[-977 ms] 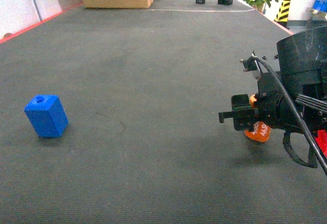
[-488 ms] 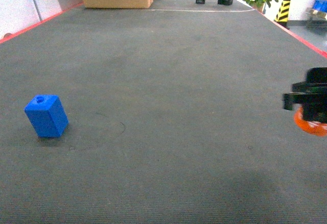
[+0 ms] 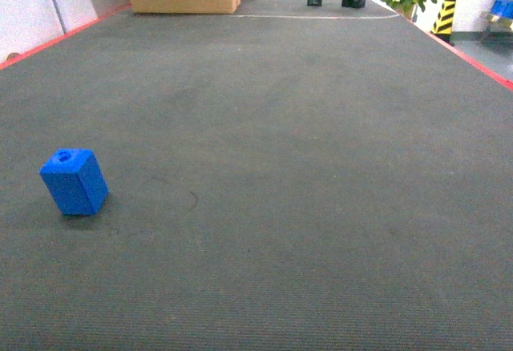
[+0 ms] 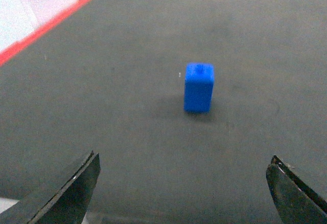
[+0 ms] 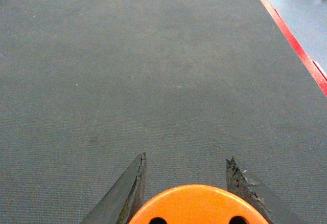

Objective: Sort blue parts and orange caps into right shelf containers

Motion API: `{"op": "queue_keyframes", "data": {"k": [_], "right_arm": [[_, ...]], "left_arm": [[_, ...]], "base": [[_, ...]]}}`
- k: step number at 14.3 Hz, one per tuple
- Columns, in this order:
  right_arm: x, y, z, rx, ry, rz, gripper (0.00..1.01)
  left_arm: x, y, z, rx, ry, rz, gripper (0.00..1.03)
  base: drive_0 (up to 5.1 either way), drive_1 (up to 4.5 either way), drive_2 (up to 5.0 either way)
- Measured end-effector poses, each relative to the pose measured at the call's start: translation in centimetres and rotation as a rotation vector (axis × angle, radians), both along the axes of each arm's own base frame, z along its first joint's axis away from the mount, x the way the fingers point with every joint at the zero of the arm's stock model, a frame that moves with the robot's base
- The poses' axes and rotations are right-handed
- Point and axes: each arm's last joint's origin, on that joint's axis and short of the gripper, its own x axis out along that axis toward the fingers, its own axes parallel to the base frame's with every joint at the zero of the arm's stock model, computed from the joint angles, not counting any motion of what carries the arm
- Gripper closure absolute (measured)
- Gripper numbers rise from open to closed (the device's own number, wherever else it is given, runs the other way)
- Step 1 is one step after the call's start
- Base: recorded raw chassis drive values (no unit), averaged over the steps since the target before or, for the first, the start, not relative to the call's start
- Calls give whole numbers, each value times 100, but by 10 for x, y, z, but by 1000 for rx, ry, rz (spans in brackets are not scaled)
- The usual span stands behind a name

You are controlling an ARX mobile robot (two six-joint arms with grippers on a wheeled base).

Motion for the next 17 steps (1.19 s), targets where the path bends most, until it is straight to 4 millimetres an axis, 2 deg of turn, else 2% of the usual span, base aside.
{"op": "queue_keyframes", "data": {"k": [2, 4, 7, 9, 13, 15, 17], "right_arm": [[0, 0, 0, -4, -1, 2, 59], [0, 0, 0, -7, 0, 3, 59], [0, 0, 0, -7, 0, 3, 59], [0, 0, 0, -7, 0, 3, 59], [0, 0, 0, -7, 0, 3, 59], [0, 0, 0, -7, 0, 3, 59], [0, 0, 0, -7, 0, 3, 59]], "left_arm": [[26, 4, 16, 10, 59, 33, 5], [68, 7, 34, -1, 70, -23, 5], [137, 17, 31, -36, 205, -59, 5], [171, 21, 33, -63, 230, -58, 5], [212, 4, 20, -92, 292, -145, 5], [246, -6, 2, -96, 342, -160, 5], [257, -7, -2, -128, 352, -166, 5]], "base": [[0, 0, 0], [0, 0, 0], [0, 0, 0], [0, 0, 0], [0, 0, 0], [0, 0, 0], [0, 0, 0]]}}
